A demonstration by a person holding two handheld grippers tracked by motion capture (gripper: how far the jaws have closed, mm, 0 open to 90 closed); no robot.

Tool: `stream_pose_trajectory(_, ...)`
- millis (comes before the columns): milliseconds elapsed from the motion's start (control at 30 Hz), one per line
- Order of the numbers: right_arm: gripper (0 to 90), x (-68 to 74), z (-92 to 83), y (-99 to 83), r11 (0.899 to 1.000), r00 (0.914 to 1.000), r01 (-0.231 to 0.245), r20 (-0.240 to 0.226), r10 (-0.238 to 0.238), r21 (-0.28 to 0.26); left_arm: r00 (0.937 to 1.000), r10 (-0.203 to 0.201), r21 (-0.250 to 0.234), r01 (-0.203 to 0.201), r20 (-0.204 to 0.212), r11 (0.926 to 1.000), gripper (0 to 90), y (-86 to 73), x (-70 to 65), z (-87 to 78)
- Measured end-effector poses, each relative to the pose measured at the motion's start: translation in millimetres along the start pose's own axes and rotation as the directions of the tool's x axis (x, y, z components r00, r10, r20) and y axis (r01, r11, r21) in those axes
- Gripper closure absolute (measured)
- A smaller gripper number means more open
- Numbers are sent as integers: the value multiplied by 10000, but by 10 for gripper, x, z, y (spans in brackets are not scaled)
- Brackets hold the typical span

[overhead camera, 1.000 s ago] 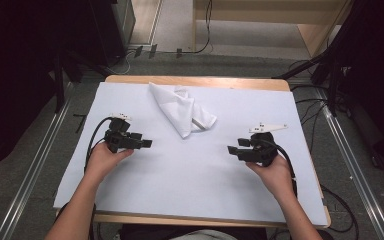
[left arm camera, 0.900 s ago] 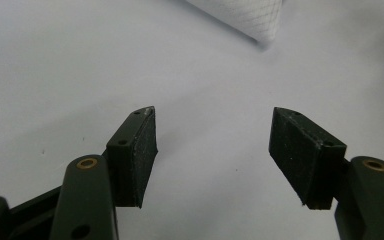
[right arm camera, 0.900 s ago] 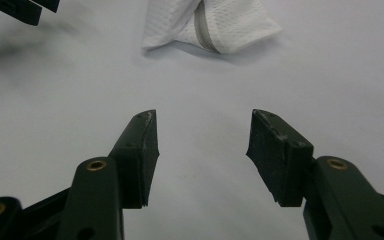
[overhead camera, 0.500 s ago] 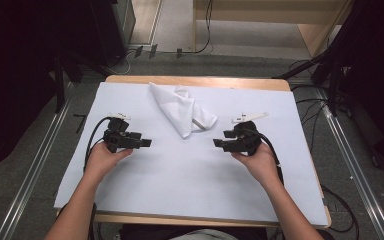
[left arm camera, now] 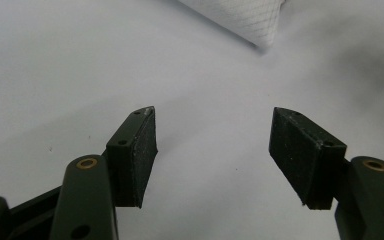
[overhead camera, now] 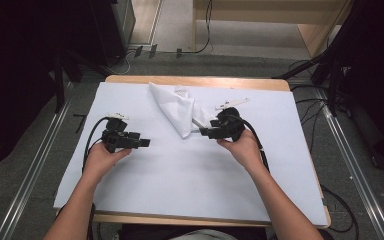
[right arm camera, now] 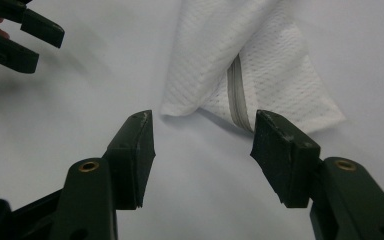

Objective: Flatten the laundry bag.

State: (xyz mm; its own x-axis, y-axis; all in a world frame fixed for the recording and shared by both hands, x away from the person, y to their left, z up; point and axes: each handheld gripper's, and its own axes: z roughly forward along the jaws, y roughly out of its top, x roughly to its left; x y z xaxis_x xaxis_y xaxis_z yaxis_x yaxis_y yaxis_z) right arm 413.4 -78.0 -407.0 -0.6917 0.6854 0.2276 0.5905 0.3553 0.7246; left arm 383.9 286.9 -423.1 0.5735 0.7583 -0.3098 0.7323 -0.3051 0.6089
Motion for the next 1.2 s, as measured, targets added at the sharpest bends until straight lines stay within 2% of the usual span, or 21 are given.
stream_pose_trajectory(267, 430, 3, 211, 140, 9996, 9998, 179, 121, -181, 212, 10000, 40, 100, -40, -14, 9999, 366, 4, 2, 10)
stream_pose_trajectory(400, 422, 12, 334, 195, 9998, 9999, 127, -8, -127, 123, 10000, 1, 31, -1, -4, 10000, 366, 3, 7, 2)
stream_pose_trajectory(533, 417, -1, 464, 245, 9996, 10000, -17, 29, 16, 294, 10000, 3, 40, -3, -25, 10000, 366, 2, 13, 0)
stream_pose_trajectory(733, 402, 0, 650, 310, 10000, 10000, -21, 25, 21, 27, 10000, 6, 29, -5, -35, 10000, 366, 4, 22, -4)
stream_pose_trajectory(767, 392, -3, 718, 307, 10000, 9999, -57, 158, 55, 75, 10000, -2, 21, 3, -24, 10000, 366, 4, 25, -6)
stream_pose_trajectory(867, 386, -7, 776, 300, 9999, 9998, -113, 191, 111, 125, 10000, -26, 2, 26, -18, 10000, 366, 4, 29, -11)
stream_pose_trajectory(933, 382, 3, 852, 310, 9990, 9995, -132, 307, 119, 427, 10000, -63, -26, 63, -7, 10000, 366, 5, 30, -11)
stream_pose_trajectory(1067, 398, 49, 954, 334, 9981, 9992, 47, 405, -72, 615, 10000, -65, -17, 65, -5, 10000, 366, 5, 32, -9)
stream_pose_trajectory(1133, 457, 50, 1026, 330, 9982, 9993, -140, 350, 120, 578, 10000, -70, -8, 70, -3, 10000, 366, 5, 33, -10)
stream_pose_trajectory(1200, 474, 45, 1043, 327, 9978, 9993, -197, 326, 177, 631, 10000, -65, -2, 65, -15, 10000, 366, 4, 36, -11)
